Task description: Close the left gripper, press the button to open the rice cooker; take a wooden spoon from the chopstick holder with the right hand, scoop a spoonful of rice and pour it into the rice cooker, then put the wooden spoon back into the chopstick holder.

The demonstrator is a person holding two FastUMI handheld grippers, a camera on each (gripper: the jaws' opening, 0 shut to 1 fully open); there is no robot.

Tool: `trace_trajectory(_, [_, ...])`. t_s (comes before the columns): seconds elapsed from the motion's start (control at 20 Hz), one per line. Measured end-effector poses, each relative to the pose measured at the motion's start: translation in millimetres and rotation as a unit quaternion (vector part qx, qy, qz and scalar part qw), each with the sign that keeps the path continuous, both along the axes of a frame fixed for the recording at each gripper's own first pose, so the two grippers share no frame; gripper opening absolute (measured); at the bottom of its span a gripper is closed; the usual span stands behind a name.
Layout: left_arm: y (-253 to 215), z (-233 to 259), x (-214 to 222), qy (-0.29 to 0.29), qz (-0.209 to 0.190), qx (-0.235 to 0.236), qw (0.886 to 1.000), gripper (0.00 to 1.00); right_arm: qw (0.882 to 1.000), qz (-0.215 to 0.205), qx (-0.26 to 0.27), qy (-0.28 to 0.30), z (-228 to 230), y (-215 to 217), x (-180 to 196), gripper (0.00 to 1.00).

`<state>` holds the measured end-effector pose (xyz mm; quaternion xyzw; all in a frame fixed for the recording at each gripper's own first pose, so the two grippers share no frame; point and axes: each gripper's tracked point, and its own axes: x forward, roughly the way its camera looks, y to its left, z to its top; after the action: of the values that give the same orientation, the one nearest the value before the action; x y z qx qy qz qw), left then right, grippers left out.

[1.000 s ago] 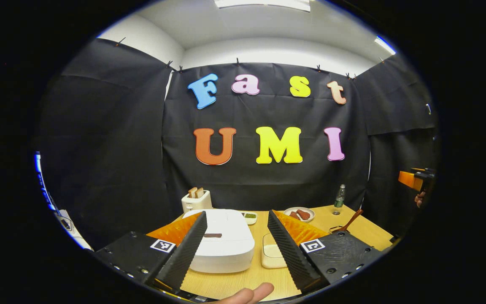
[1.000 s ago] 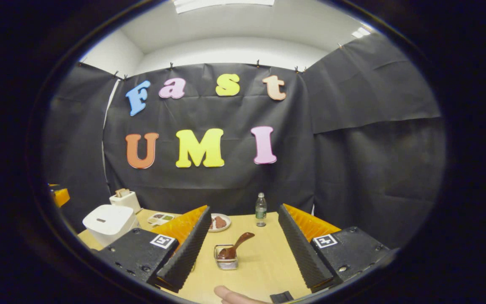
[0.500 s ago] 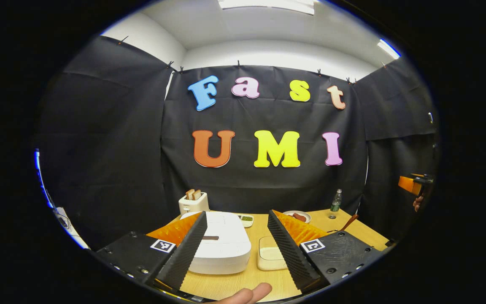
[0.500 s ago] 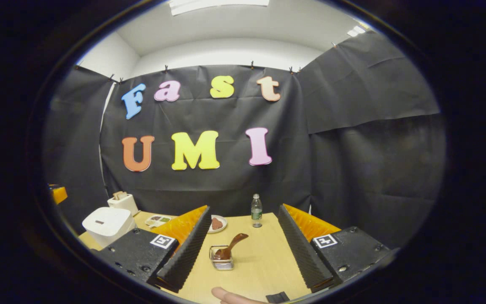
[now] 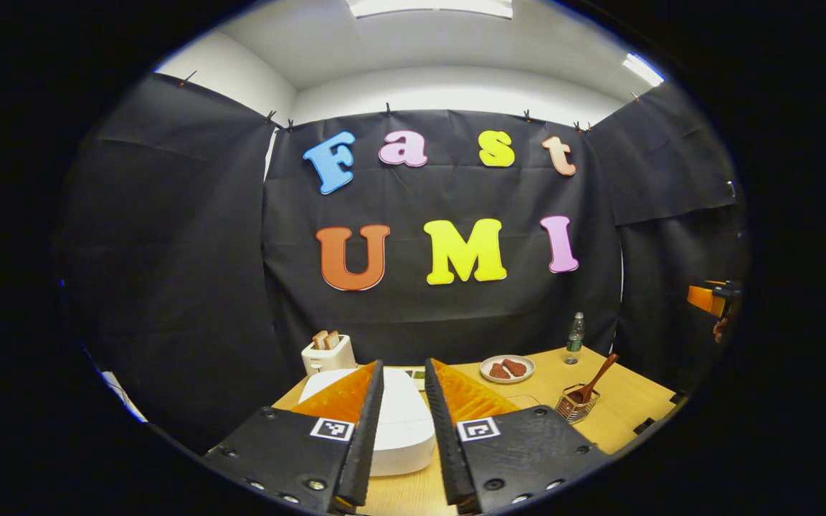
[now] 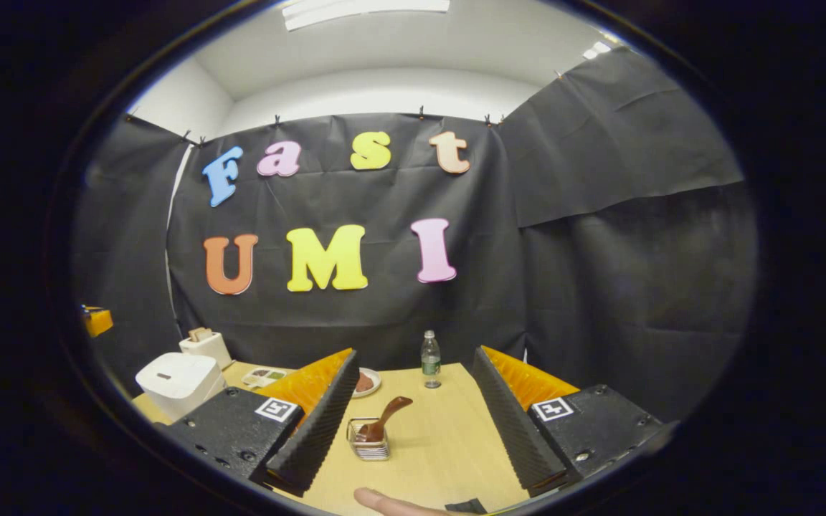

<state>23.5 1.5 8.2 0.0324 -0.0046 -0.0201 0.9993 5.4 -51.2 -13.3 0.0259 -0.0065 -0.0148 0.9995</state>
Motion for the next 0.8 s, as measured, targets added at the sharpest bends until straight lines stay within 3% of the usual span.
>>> trace_trajectory(0.05, [1.9, -4.5, 4.9, 0.009, 0.003, 0.002, 1.0, 0.3, 1.0, 0.002, -0.002, 0.003, -4.6, -1.8, 1.7, 1.0])
trace_trajectory(0.3, [15.8, -27.1, 26.4, 0.039, 0.035, 0.026, 0.998, 0.31, 1.0, 0.003, -0.008, 0.015, -20.7, -13.9, 5.8, 1.0])
trace_trajectory(0.35, [35.4, -31.1, 39.1, 0.039, 0.066, 0.023, 0.997, 0.16, 1.0, 0.005, -0.008, 0.017, -24.7, -14.0, 7.1, 1.0])
trace_trajectory(0.4, [35.5, -36.5, 43.2, 0.048, 0.069, 0.025, 0.996, 0.0, 1.0, 0.005, -0.009, 0.02, -29.0, -15.8, 9.2, 1.0])
trace_trajectory(0.8, [51.2, -97.9, 90.3, 0.137, 0.089, 0.03, 0.986, 0.01, 0.999, 0.005, -0.007, 0.041, -58.1, -27.7, 26.2, 1.0])
